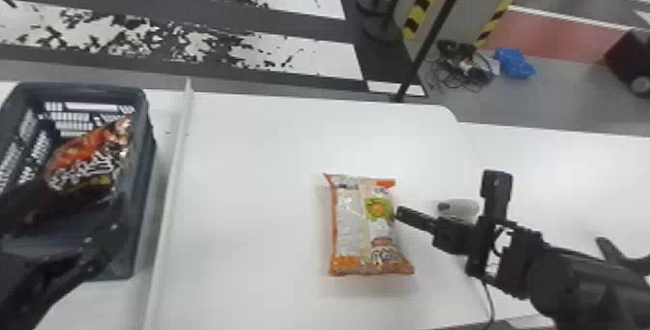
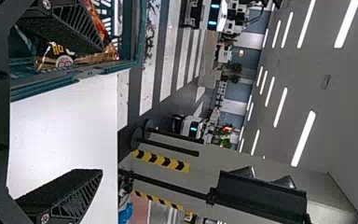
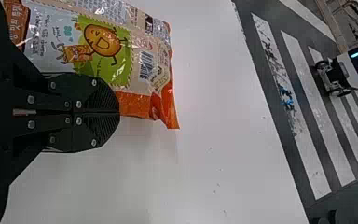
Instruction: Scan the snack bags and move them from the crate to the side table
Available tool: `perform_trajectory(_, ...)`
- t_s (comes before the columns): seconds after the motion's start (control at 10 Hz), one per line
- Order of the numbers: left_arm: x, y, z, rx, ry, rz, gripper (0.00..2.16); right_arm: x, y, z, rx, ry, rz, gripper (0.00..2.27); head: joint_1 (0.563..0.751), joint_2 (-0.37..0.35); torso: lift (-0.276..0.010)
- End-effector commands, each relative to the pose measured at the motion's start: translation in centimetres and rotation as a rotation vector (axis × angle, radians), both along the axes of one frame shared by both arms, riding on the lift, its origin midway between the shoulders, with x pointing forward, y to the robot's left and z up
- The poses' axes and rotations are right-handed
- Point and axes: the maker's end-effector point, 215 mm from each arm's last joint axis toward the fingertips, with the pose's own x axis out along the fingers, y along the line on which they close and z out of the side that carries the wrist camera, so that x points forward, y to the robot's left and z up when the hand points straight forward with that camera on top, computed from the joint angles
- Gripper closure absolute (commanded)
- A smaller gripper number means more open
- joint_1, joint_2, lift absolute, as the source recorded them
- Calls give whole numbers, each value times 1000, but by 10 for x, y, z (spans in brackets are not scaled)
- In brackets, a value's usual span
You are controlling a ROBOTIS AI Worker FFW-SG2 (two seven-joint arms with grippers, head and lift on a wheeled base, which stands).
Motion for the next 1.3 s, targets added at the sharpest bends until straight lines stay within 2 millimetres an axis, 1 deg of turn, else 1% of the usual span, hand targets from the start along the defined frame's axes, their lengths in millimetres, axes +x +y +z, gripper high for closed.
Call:
perform_trajectory(0.0,-2,-1,-2,2,4,-2,76,-3,10,-4,3,9,14,2243,695,-254,-87)
perform_trajectory(0.1,-5,-1,-1,1,-1,-2,76,-2,-3,7,-38,-51,-20,2243,695,-245,-87)
perform_trajectory(0.2,-5,-1,1,2,-5,-2,76,-5,-11,28,-63,-103,-41,2243,695,-249,-87)
perform_trajectory(0.3,-5,-1,2,1,-10,-4,76,-9,-4,56,-84,-158,-23,2243,695,-263,-87)
perform_trajectory(0.4,-5,-3,5,-2,-17,-4,76,-16,16,81,-78,-208,-2,2243,695,-267,-87)
perform_trajectory(0.5,-5,-6,6,-7,-19,-8,76,-20,34,88,-49,-218,18,2243,695,-256,-87)
perform_trajectory(0.6,-3,-8,9,-10,-26,-9,76,-22,52,86,-26,-215,38,2243,695,-235,-87)
perform_trajectory(0.7,-3,-8,10,-9,-27,-10,76,-20,66,83,-22,-216,61,2243,695,-207,-87)
perform_trajectory(0.8,-2,-6,12,-5,-33,-3,80,-13,75,69,-26,-200,77,2243,695,-195,-87)
perform_trajectory(0.9,-1,-6,13,-5,-36,3,80,-8,79,54,-34,-185,83,2240,695,-171,-87)
perform_trajectory(1.1,1,-5,13,-5,-36,12,80,1,84,33,-46,-205,88,2243,695,-144,-87)
perform_trajectory(1.2,3,-5,12,-5,-38,14,80,0,85,24,-39,-195,89,2240,695,-137,-87)
